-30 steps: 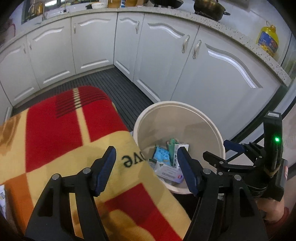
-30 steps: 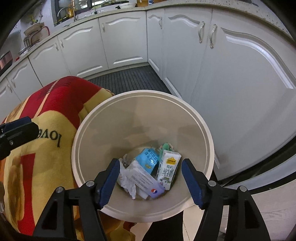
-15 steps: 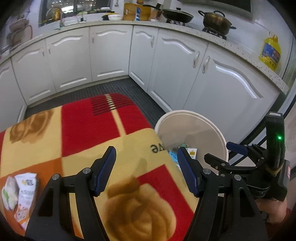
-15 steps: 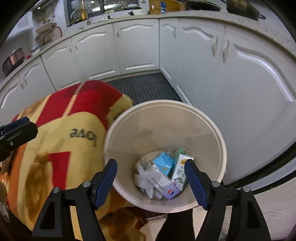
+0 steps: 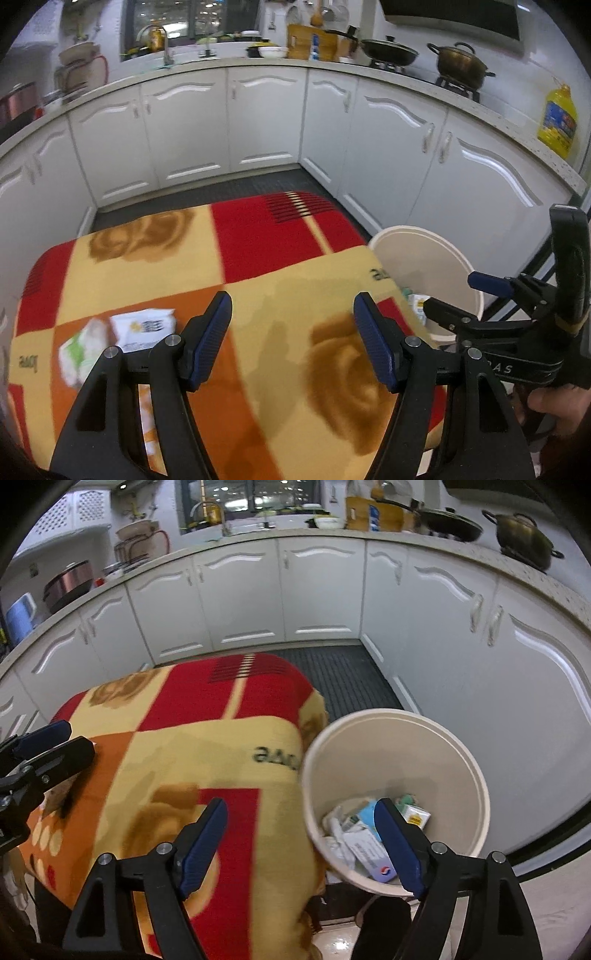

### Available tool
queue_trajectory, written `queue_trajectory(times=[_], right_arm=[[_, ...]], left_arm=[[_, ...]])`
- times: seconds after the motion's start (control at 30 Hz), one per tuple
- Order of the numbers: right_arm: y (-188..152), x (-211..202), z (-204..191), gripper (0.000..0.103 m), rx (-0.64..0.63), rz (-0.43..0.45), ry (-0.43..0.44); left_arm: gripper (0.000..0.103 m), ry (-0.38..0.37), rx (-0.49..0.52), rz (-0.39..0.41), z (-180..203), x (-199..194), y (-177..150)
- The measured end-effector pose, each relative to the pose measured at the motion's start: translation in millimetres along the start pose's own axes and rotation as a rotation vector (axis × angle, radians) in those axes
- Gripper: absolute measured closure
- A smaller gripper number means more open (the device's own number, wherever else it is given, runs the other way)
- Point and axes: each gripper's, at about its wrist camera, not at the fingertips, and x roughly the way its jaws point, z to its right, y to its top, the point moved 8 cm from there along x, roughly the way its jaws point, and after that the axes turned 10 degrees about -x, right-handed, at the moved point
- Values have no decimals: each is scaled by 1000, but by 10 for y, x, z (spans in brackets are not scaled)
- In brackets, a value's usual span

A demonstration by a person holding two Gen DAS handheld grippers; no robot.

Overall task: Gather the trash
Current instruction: 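Move both tools back over the table toward the wipes packet and snack bag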

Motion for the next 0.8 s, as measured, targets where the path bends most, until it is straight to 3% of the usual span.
queue_trajectory(times=[0.47,0.8], right_arm=[[144,-1,-763,23,-87,5,87],[231,46,-1236,23,-139,4,143]], left_arm=[[35,86,-102,22,-899,-383,-132],[35,95,-166,-33,-1614,-579,-354]])
